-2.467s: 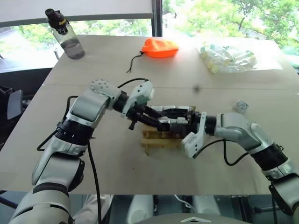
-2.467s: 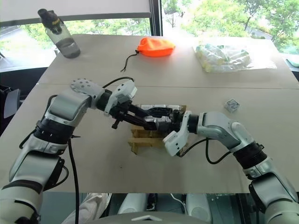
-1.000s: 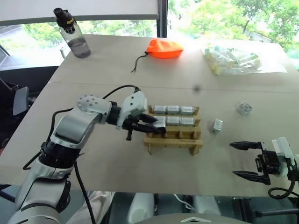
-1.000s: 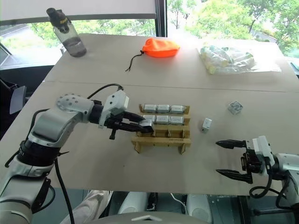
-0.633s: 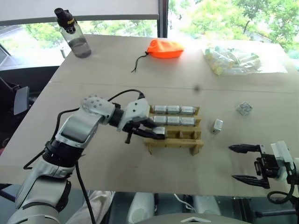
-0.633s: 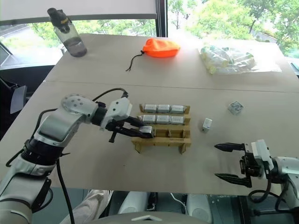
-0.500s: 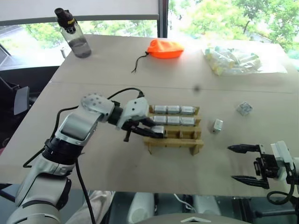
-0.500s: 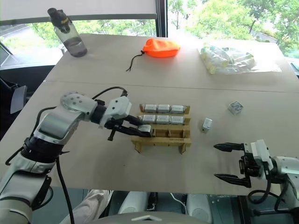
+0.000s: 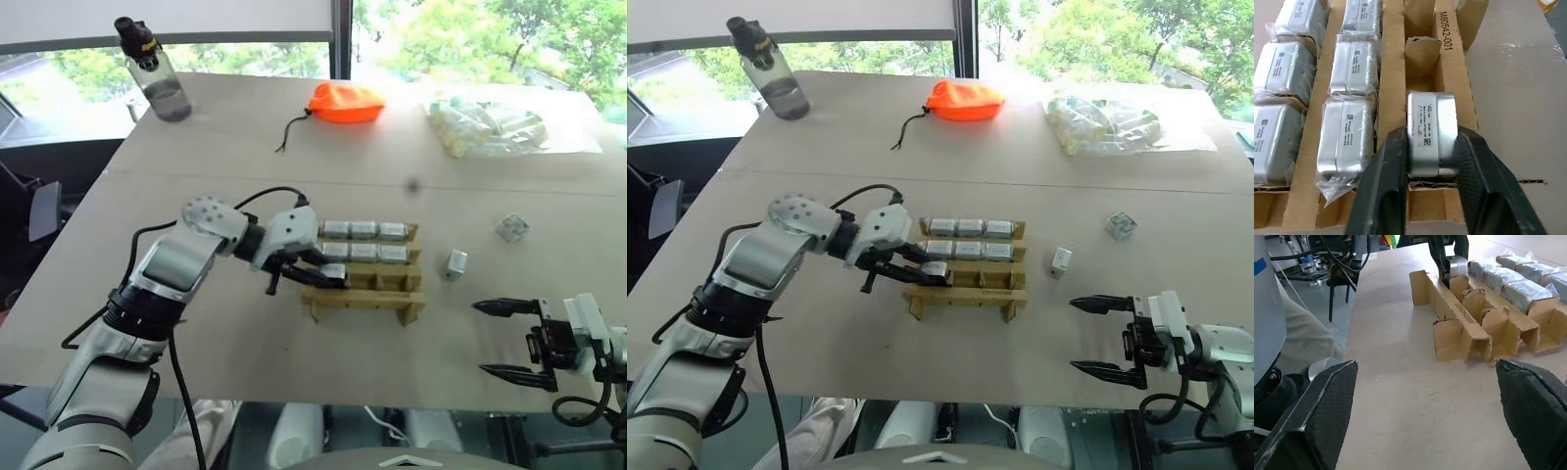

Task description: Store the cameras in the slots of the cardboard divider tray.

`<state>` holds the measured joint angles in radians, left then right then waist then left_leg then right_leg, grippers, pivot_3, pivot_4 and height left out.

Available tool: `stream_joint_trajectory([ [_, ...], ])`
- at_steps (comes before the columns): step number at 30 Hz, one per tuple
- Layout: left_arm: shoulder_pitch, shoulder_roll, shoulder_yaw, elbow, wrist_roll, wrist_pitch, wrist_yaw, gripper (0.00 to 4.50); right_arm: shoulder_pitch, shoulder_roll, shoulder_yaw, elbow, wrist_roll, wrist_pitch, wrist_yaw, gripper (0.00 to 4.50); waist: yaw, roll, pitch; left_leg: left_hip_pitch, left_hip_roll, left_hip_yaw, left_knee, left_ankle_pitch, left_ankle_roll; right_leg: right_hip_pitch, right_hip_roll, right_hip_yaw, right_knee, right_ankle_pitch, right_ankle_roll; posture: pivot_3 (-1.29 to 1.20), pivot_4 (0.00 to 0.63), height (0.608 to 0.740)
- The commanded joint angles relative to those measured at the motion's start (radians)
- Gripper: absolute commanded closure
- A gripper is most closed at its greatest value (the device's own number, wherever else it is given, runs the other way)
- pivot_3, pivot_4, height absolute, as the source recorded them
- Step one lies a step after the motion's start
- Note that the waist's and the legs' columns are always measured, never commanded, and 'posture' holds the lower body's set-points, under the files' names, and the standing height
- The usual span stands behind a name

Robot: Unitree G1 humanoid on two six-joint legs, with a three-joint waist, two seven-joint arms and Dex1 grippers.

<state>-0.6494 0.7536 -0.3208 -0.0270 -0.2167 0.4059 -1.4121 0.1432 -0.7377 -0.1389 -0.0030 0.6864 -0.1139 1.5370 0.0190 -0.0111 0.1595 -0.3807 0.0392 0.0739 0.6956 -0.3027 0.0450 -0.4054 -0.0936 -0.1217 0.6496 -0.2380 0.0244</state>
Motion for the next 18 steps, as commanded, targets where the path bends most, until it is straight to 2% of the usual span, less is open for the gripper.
stream_joint_trajectory([
  [1, -0.027, -0.003, 0.033, -0.015, -0.012, -0.002, 0.008, 1.41, -0.002, 0.003, -0.031, -0.026, 0.008, -0.005, 0.020, 0.00, 0.000, 0.000, 0.000, 0.000, 0.000, 0.000, 0.000, 0.000, 0.000, 0.000, 0.000, 0.000, 0.000, 0.000, 0.000, 0.00, 0.150, 0.726],
  [4, -0.029, -0.003, 0.042, -0.022, -0.025, 0.011, 0.013, 0.03, -0.003, 0.003, -0.034, -0.022, 0.005, -0.008, 0.018, 0.00, 0.000, 0.000, 0.000, 0.000, 0.000, 0.000, 0.001, 0.000, 0.000, 0.000, 0.000, 0.000, 0.001, 0.000, 0.000, 0.00, 0.150, 0.726],
  [8, -0.016, 0.010, 0.071, -0.054, -0.069, 0.029, -0.004, 0.03, -0.009, 0.012, -0.046, -0.025, 0.000, -0.005, -0.023, 0.00, -0.001, 0.000, 0.000, 0.000, 0.000, 0.000, 0.001, 0.000, 0.000, 0.000, 0.000, 0.000, 0.002, 0.000, 0.000, 0.00, 0.150, 0.726],
  [13, 0.023, 0.045, 0.139, -0.143, -0.185, 0.110, -0.037, 0.03, -0.004, 0.042, -0.069, -0.086, -0.014, 0.067, -0.197, 0.00, -0.002, 0.000, 0.000, 0.000, 0.001, 0.000, 0.001, 0.000, 0.000, 0.000, -0.001, 0.000, 0.002, 0.000, 0.000, 0.00, 0.150, 0.726],
  [14, 0.036, 0.060, 0.157, -0.168, -0.217, 0.130, -0.048, 0.03, -0.001, 0.065, -0.077, -0.113, -0.024, 0.086, -0.273, 0.00, -0.003, 0.000, 0.000, 0.000, 0.000, 0.000, 0.001, 0.000, 0.000, 0.000, -0.001, 0.000, 0.002, 0.000, 0.000, 0.00, 0.150, 0.726],
  [17, 0.090, 0.108, 0.238, -0.222, -0.299, 0.154, -0.072, 0.03, 0.068, 0.198, -0.101, -0.287, -0.076, 0.182, -0.641, 0.00, -0.004, 0.000, 0.000, 0.000, 0.001, 0.000, 0.001, 0.000, 0.000, 0.000, -0.001, 0.001, 0.003, 0.000, 0.000, 0.00, 0.150, 0.726],
  [18, 0.105, 0.120, 0.257, -0.231, -0.312, 0.154, -0.072, 0.03, 0.098, 0.229, -0.106, -0.343, -0.067, 0.228, -0.722, 0.00, -0.003, 0.001, 0.000, 0.000, 0.002, 0.000, 0.001, 0.000, -0.001, -0.001, -0.001, 0.002, 0.004, 0.000, 0.000, 0.00, 0.150, 0.726],
])
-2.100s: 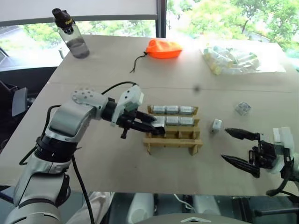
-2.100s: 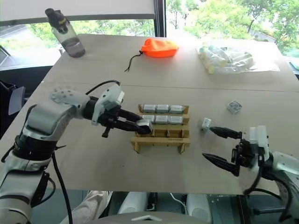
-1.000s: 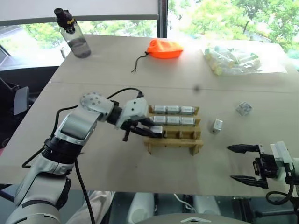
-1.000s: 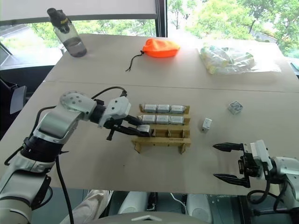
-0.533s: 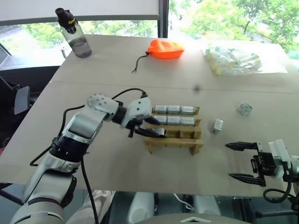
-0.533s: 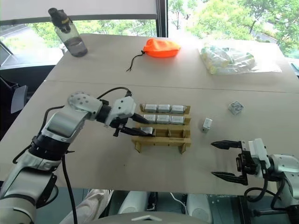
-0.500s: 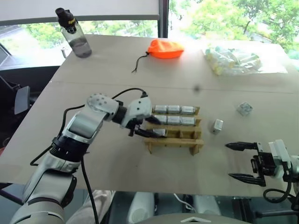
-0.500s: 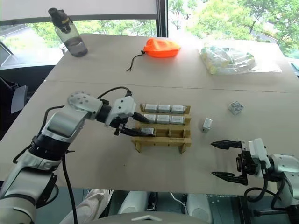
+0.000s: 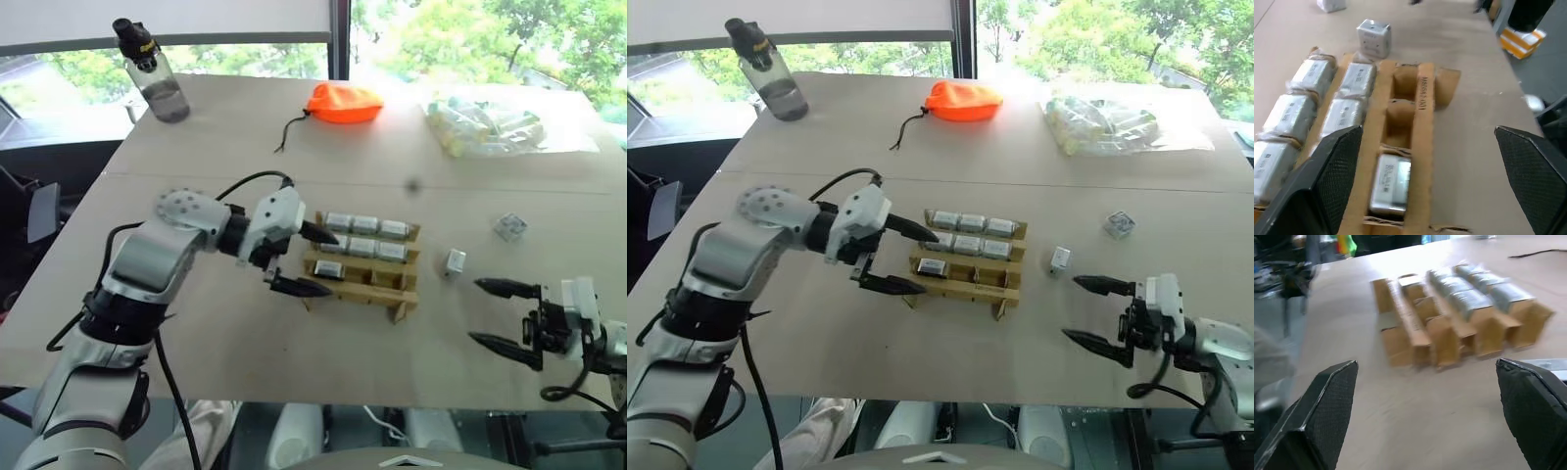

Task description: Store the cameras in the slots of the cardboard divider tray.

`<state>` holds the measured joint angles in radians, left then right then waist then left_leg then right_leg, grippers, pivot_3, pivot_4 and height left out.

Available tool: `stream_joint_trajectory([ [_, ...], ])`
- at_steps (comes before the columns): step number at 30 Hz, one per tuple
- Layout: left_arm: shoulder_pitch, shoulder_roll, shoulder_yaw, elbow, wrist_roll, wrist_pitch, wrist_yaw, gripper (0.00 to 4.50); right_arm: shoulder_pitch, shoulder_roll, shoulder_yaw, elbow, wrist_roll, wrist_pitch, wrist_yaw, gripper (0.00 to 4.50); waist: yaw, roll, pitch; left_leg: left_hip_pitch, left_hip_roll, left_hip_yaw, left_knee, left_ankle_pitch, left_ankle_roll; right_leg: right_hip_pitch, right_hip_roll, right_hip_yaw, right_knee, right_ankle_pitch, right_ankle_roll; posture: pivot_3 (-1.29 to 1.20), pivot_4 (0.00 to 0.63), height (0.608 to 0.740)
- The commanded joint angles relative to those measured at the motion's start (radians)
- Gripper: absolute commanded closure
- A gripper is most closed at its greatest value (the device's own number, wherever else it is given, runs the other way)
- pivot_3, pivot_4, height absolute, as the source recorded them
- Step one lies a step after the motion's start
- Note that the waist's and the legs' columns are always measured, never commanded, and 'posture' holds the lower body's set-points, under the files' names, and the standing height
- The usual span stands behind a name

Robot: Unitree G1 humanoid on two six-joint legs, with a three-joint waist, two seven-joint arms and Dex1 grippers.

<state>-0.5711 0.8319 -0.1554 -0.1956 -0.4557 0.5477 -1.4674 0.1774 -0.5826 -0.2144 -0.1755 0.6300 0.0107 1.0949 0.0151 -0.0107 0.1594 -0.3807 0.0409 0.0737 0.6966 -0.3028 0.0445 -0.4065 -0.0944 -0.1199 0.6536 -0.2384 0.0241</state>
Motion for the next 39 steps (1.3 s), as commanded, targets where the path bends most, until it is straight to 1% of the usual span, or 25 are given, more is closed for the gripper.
stream_joint_trajectory([
  [1, 0.040, 0.056, 0.107, -0.070, -0.085, 0.018, -0.016, 0.03, 0.089, 0.098, -0.038, -0.223, 0.006, 0.152, -0.350, 0.00, 0.003, 0.001, 0.000, 0.000, 0.000, 0.000, 0.000, 0.000, 0.000, 0.000, 0.000, 0.001, 0.001, 0.000, 0.000, 0.00, 0.150, 0.726],
  [4, 0.075, 0.077, 0.163, -0.085, -0.109, 0.040, 0.030, 0.03, 0.138, 0.172, -0.039, -0.331, -0.014, 0.238, -0.545, 0.00, 0.003, 0.001, 0.000, -0.001, -0.002, 0.000, 0.001, 0.000, 0.000, 0.000, -0.002, 0.002, 0.001, 0.000, 0.000, 0.00, 0.150, 0.726],
  [5, 0.083, 0.080, 0.174, -0.089, -0.114, 0.047, 0.046, 0.03, 0.147, 0.186, -0.038, -0.353, -0.024, 0.257, -0.586, 0.00, 0.002, 0.001, 0.000, -0.001, -0.002, 0.000, 0.001, 0.000, 0.000, 0.000, -0.003, 0.002, 0.001, 0.000, 0.000, 0.00, 0.150, 0.726],
  [9, 0.132, 0.092, 0.248, -0.151, -0.141, 0.094, 0.141, 0.03, 0.178, 0.282, 0.071, -0.459, -0.155, 0.349, -0.815, 0.00, -0.001, 0.001, 0.000, 0.000, -0.001, 0.000, 0.001, 0.000, 0.000, -0.001, -0.001, 0.003, 0.002, 0.000, 0.000, 0.00, 0.150, 0.726],
  [12, 0.162, 0.106, 0.290, -0.212, -0.202, 0.177, 0.193, 0.03, 0.178, 0.329, 0.132, -0.465, -0.266, 0.373, -0.917, 0.00, -0.003, 0.001, 0.000, -0.001, -0.001, 0.001, -0.001, 0.000, 0.000, -0.003, 0.000, 0.004, 0.003, 0.000, 0.000, 0.00, 0.150, 0.726],
  [18, 0.197, 0.097, 0.314, -0.280, -0.255, 0.217, 0.276, 0.03, 0.147, 0.351, 0.161, -0.442, -0.303, 0.397, -0.934, 0.00, -0.001, 0.000, 0.000, -0.001, -0.002, 0.003, -0.001, 0.000, 0.000, -0.004, -0.002, 0.006, 0.002, 0.000, 0.001, 0.00, 0.150, 0.726],
  [23, 0.226, 0.123, 0.308, -0.301, -0.260, 0.215, 0.291, 0.03, 0.125, 0.370, 0.174, -0.453, -0.303, 0.429, -0.944, 0.00, -0.003, 0.001, 0.000, -0.001, -0.002, 0.002, -0.002, 0.000, 0.000, -0.004, 0.000, 0.006, 0.002, -0.001, 0.000, 0.00, 0.150, 0.726],
  [30, 0.229, 0.125, 0.300, -0.319, -0.276, 0.216, 0.322, 0.03, 0.060, 0.402, 0.224, -0.476, -0.334, 0.531, -1.006, 0.00, -0.003, 0.001, 0.000, -0.001, -0.002, 0.003, -0.002, 0.000, 0.000, -0.004, 0.000, 0.006, 0.002, 0.000, 0.000, 0.00, 0.150, 0.726],
  [35, 0.230, 0.137, 0.305, -0.328, -0.283, 0.220, 0.324, 0.03, -0.009, 0.443, 0.224, -0.428, -0.378, 0.536, -1.060, 0.00, -0.004, 0.001, 0.000, -0.001, -0.002, 0.003, -0.002, 0.000, 0.000, -0.005, 0.000, 0.006, 0.002, -0.001, 0.000, 0.00, 0.150, 0.726],
  [39, 0.235, 0.146, 0.307, -0.332, -0.289, 0.219, 0.326, 0.03, -0.021, 0.457, 0.228, -0.424, -0.391, 0.527, -1.064, 0.00, -0.003, 0.001, 0.000, -0.002, -0.002, 0.003, -0.002, 0.000, 0.000, -0.005, 0.000, 0.006, 0.001, 0.000, 0.000, 0.00, 0.150, 0.726],
])
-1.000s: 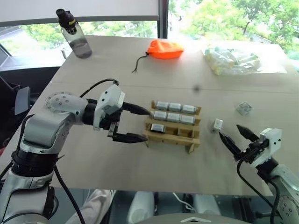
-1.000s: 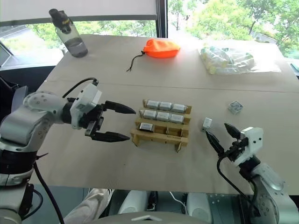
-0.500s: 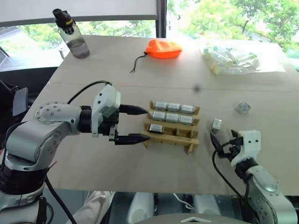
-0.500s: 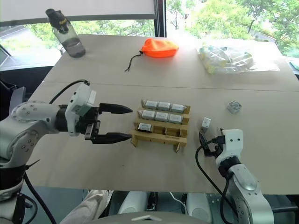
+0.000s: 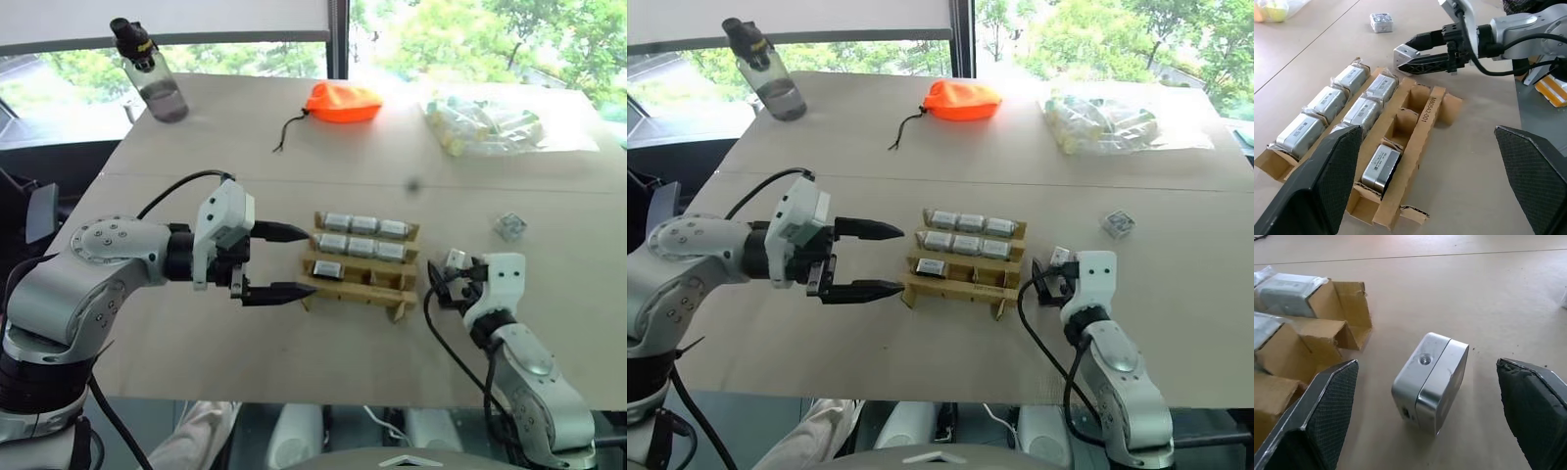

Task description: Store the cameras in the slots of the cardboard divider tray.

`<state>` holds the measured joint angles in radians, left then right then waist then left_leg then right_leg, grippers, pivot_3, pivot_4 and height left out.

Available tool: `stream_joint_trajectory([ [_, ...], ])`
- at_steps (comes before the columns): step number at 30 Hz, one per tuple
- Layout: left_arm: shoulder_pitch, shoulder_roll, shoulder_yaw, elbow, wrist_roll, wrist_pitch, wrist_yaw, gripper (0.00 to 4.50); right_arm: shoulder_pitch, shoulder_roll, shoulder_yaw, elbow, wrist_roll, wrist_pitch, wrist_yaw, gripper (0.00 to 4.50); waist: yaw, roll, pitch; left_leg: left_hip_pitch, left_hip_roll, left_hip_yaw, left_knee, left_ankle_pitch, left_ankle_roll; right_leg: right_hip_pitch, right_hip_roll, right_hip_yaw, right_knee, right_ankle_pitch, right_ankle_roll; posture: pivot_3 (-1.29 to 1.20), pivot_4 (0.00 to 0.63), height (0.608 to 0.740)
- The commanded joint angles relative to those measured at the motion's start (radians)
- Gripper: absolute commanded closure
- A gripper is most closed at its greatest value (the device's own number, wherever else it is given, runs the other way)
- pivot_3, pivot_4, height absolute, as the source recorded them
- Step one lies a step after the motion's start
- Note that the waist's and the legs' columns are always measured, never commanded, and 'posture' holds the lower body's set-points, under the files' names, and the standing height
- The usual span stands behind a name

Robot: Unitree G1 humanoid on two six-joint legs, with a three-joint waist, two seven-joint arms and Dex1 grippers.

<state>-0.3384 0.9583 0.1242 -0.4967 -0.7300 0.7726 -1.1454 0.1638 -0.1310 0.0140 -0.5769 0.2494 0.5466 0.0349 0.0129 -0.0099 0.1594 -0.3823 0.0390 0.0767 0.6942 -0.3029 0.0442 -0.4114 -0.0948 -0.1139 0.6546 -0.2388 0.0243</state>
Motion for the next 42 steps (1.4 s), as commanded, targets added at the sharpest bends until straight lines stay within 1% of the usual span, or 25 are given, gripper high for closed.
stream_joint_trajectory([
  [1, 0.004, 0.021, 0.025, -0.031, -0.014, -0.008, 0.005, 0.00, -0.005, 0.006, 0.004, -0.024, -0.015, -0.013, -0.002, 0.52, -0.002, 0.000, 0.000, 0.000, 0.000, 0.000, 0.000, 0.000, 0.000, 0.000, 0.000, 0.000, 0.000, 0.000, 0.000, 0.00, 0.150, 0.726],
  [3, 0.004, 0.021, 0.020, -0.028, -0.010, -0.013, 0.007, 0.00, 0.004, 0.008, 0.012, -0.029, -0.024, -0.018, -0.001, 1.19, -0.002, 0.000, 0.000, 0.000, 0.000, 0.001, -0.001, 0.000, 0.000, 0.000, 0.000, 0.000, 0.000, 0.000, 0.000, 0.00, 0.150, 0.726],
  [4, 0.004, 0.021, 0.018, -0.027, -0.008, -0.015, 0.007, 0.00, 0.009, 0.007, 0.015, -0.032, -0.027, -0.021, 0.002, 1.67, -0.002, 0.000, 0.000, 0.001, 0.000, 0.001, -0.001, 0.000, 0.000, 0.000, 0.000, 0.000, 0.000, 0.000, 0.000, 0.00, 0.150, 0.726],
  [5, 0.004, 0.021, 0.016, -0.026, -0.007, -0.016, 0.007, 0.00, 0.012, 0.010, 0.016, -0.033, -0.030, -0.026, 0.003, 2.35, -0.002, 0.000, 0.000, 0.001, 0.000, 0.000, -0.001, 0.000, 0.000, 0.000, 0.000, 0.000, 0.000, 0.000, 0.000, 0.00, 0.150, 0.726],
  [7, 0.003, 0.022, 0.012, -0.024, -0.006, -0.019, 0.006, 0.00, 0.013, 0.013, 0.013, -0.038, -0.035, -0.026, 0.001, 3.21, -0.002, 0.000, 0.000, 0.001, 0.000, 0.001, -0.001, 0.000, 0.000, 0.000, 0.000, 0.000, 0.000, 0.000, 0.000, 0.00, 0.150, 0.726],
  [8, 0.003, 0.023, 0.011, -0.023, -0.006, -0.020, 0.005, 0.00, 0.012, 0.011, 0.012, -0.039, -0.038, -0.027, 0.002, 3.73, -0.002, 0.000, 0.000, 0.001, 0.000, 0.001, -0.001, 0.000, 0.000, 0.000, 0.000, 0.001, 0.000, 0.000, 0.000, 0.00, 0.150, 0.726],
  [13, 0.001, 0.027, 0.007, -0.019, -0.006, -0.026, 0.001, 0.00, 0.016, -0.028, 0.017, -0.043, -0.055, -0.058, 0.052, 3.75, -0.002, 0.000, 0.000, 0.001, 0.000, 0.001, -0.001, 0.000, 0.000, 0.000, 0.000, 0.001, 0.000, 0.000, 0.000, 0.00, 0.150, 0.726],
  [14, 0.001, 0.028, 0.008, -0.020, -0.009, -0.026, 0.000, 0.00, 0.014, -0.050, 0.015, -0.045, -0.054, -0.060, 0.075, 3.75, -0.002, 0.000, 0.000, 0.001, 0.000, 0.001, -0.002, 0.000, 0.000, -0.001, 0.000, 0.001, 0.000, 0.000, 0.000, 0.00, 0.150, 0.726],
  [16, 0.007, 0.033, 0.016, -0.028, -0.020, -0.021, -0.003, 0.00, -0.003, -0.186, 0.015, -0.052, -0.013, -0.066, 0.250, 3.75, -0.002, 0.000, 0.000, 0.001, 0.000, 0.002, -0.002, 0.000, 0.000, -0.001, 0.000, 0.001, 0.000, 0.000, 0.000, 0.00, 0.150, 0.726],
  [17, 0.013, 0.035, 0.020, -0.031, -0.023, -0.020, -0.003, 0.00, -0.015, -0.228, 0.000, -0.048, 0.019, -0.100, 0.326, 3.75, -0.002, 0.000, 0.001, 0.001, 0.000, 0.003, -0.002, 0.000, 0.000, -0.001, 0.000, 0.001, 0.000, 0.000, 0.000, 0.00, 0.150, 0.726],
  [18, 0.020, 0.036, 0.022, -0.033, -0.025, -0.021, -0.004, 0.00, -0.035, -0.260, -0.020, -0.044, 0.049, -0.091, 0.361, 3.75, -0.002, 0.000, 0.001, 0.001, -0.001, 0.004, -0.003, 0.000, 0.000, -0.001, 0.000, 0.001, -0.001, 0.000, 0.000, 0.00, 0.150, 0.726],
  [19, 0.030, 0.039, 0.022, -0.036, -0.024, -0.022, -0.005, 0.00, -0.064, -0.288, -0.039, -0.036, 0.075, -0.079, 0.390, 3.75, -0.002, 0.000, 0.000, 0.002, 0.000, 0.004, -0.003, 0.000, 0.000, -0.001, 0.000, 0.001, -0.002, 0.000, 0.000, 0.00, 0.150, 0.726],
  [22, 0.049, 0.039, 0.028, -0.047, -0.031, -0.024, 0.001, 0.00, -0.195, -0.436, -0.010, 0.012, 0.091, -0.178, 0.622, 3.75, -0.010, 0.001, 0.001, 0.003, 0.000, 0.005, -0.005, 0.000, 0.000, -0.002, 0.002, 0.001, -0.001, 0.000, 0.000, 0.00, 0.150, 0.726],
  [23, 0.052, 0.039, 0.031, -0.050, -0.034, -0.025, 0.003, 0.00, -0.238, -0.464, 0.008, 0.039, 0.093, -0.210, 0.683, 3.75, -0.010, 0.001, 0.001, 0.003, 0.000, 0.005, -0.005, 0.000, 0.000, -0.002, 0.002, 0.001, -0.001, 0.000, 0.000, 0.00, 0.150, 0.726],
  [25, 0.056, 0.042, 0.034, -0.051, -0.035, -0.027, 0.004, 0.00, -0.313, -0.492, 0.040, 0.087, 0.102, -0.230, 0.758, 3.75, -0.009, 0.000, 0.001, 0.003, 0.000, 0.005, -0.005, 0.000, 0.000, -0.002, 0.003, 0.001, -0.002, 0.000, 0.000, 0.00, 0.150, 0.726],
  [29, 0.084, 0.055, 0.045, -0.049, -0.013, -0.051, -0.002, 0.00, -0.515, -0.461, 0.156, 0.187, 0.112, -0.226, 0.888, 3.75, -0.013, 0.000, 0.002, 0.002, 0.000, 0.005, -0.006, 0.000, 0.000, -0.002, 0.003, 0.000, -0.004, 0.000, 0.000, 0.00, 0.150, 0.726],
  [33, 0.114, 0.068, 0.072, -0.063, -0.015, -0.067, -0.013, 0.00, -0.619, -0.408, 0.246, 0.295, 0.075, -0.224, 0.938, 3.75, -0.011, 0.000, 0.001, 0.000, 0.000, 0.003, -0.006, 0.000, 0.000, -0.002, 0.002, -0.002, -0.005, 0.000, 0.000, 0.00, 0.150, 0.726],
  [37, 0.150, 0.089, 0.105, -0.067, -0.007, -0.089, -0.023, 0.00, -0.643, -0.388, 0.291, 0.347, 0.059, -0.237, 0.984, 3.75, 0.000, 0.000, 0.002, -0.002, 0.000, 0.002, -0.006, 0.000, 0.000, -0.002, 0.001, -0.004, -0.007, 0.001, 0.000, 0.00, 0.150, 0.726],
  [42, 0.190, 0.105, 0.175, -0.049, -0.016, -0.109, -0.044, 0.00, -0.612, -0.410, 0.311, 0.336, 0.052, -0.213, 1.016, 3.75, 0.000, 0.000, 0.002, -0.002, 0.000, 0.001, -0.006, 0.000, 0.000, -0.002, 0.000, -0.005, -0.008, 0.001, 0.000, 0.00, 0.150, 0.726],
])
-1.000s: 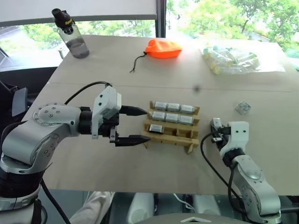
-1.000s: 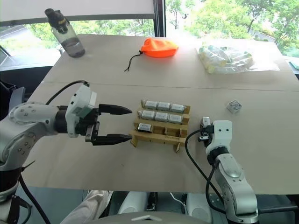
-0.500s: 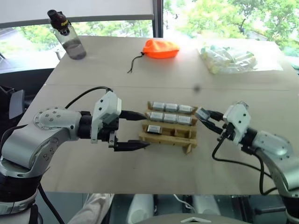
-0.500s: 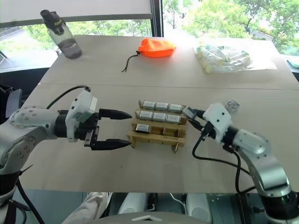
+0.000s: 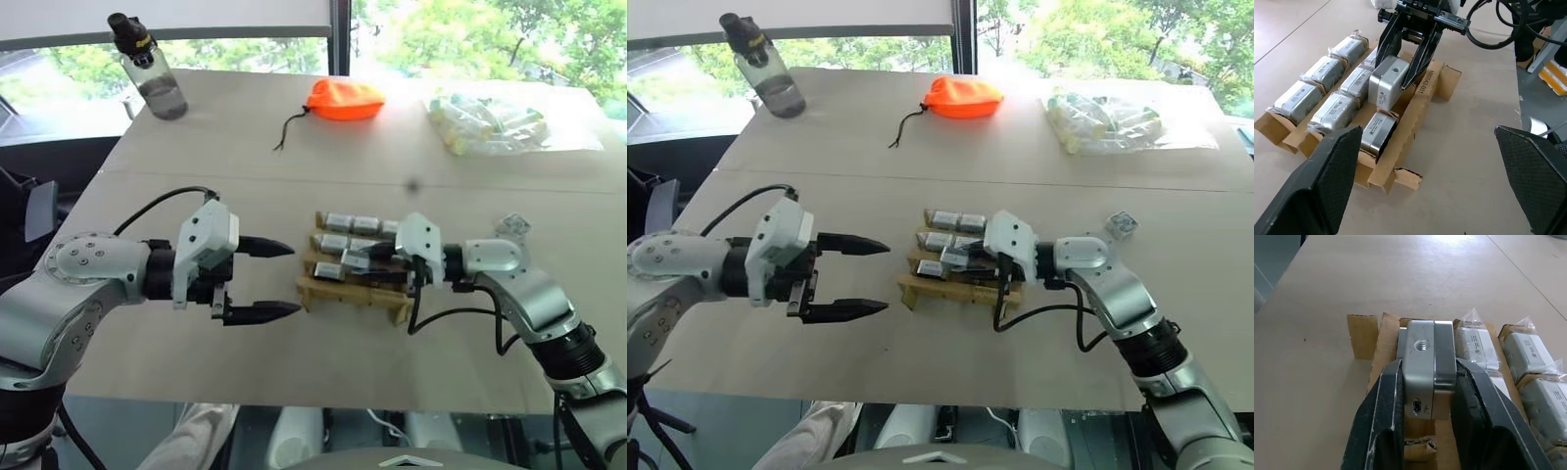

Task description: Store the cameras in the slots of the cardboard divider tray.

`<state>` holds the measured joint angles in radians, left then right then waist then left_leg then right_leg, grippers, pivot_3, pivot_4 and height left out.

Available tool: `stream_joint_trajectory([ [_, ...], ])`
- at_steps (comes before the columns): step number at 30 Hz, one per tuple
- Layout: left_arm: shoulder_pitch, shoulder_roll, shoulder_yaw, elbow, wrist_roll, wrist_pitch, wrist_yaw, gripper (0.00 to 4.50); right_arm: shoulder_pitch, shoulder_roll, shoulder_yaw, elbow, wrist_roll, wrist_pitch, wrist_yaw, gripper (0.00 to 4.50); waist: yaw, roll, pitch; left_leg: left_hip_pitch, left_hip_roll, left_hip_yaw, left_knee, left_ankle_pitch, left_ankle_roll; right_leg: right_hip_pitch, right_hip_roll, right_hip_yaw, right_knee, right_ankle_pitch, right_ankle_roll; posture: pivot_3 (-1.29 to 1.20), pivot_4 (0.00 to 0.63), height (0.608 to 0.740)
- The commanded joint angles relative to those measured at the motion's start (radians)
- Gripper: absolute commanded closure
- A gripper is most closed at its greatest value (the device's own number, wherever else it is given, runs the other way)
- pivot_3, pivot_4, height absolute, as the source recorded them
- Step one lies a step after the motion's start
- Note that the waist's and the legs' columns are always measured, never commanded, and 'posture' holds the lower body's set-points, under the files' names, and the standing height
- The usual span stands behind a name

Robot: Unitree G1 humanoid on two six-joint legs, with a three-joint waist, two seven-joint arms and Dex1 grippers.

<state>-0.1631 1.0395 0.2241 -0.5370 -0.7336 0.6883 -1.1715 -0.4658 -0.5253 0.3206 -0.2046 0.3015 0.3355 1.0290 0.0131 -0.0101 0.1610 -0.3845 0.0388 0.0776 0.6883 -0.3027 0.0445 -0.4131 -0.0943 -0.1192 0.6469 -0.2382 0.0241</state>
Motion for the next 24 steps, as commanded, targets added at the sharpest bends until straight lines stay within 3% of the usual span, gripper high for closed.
stream_joint_trajectory([
  [1, 0.022, 0.028, 0.082, -0.005, -0.011, -0.027, -0.025, 0.00, 0.027, -0.016, 0.005, -0.040, -0.005, -0.004, 0.020, 3.75, 0.000, 0.000, 0.000, 0.000, 0.000, 0.000, 0.000, 0.000, 0.000, 0.000, 0.000, 0.000, 0.000, 0.000, 0.000, 0.00, 0.150, 0.726],
  [9, 0.028, 0.029, 0.077, -0.030, -0.050, -0.031, -0.054, 0.00, 0.041, -0.018, -0.004, -0.027, -0.020, -0.018, 0.014, 3.75, 0.000, 0.000, 0.000, 0.001, 0.000, 0.000, 0.000, 0.000, 0.000, 0.001, 0.000, 0.000, 0.001, 0.000, 0.000, 0.00, 0.150, 0.726],
  [21, 0.092, 0.071, 0.059, -0.012, 0.020, -0.074, -0.091, 0.00, 0.040, -0.002, -0.011, 0.000, -0.040, -0.046, 0.006, 3.75, 0.001, 0.000, 0.000, 0.001, 0.000, 0.000, 0.000, 0.000, 0.000, 0.000, 0.000, 0.000, 0.000, 0.000, 0.000, 0.00, 0.150, 0.726],
  [24, 0.073, 0.068, 0.039, -0.007, 0.023, -0.080, -0.093, 0.00, 0.051, -0.006, -0.015, -0.013, -0.042, -0.049, 0.003, 2.30, 0.001, 0.000, 0.000, 0.001, 0.000, 0.000, 0.000, 0.000, 0.000, 0.001, 0.000, 0.000, 0.000, 0.000, 0.000, 0.00, 0.150, 0.726],
])
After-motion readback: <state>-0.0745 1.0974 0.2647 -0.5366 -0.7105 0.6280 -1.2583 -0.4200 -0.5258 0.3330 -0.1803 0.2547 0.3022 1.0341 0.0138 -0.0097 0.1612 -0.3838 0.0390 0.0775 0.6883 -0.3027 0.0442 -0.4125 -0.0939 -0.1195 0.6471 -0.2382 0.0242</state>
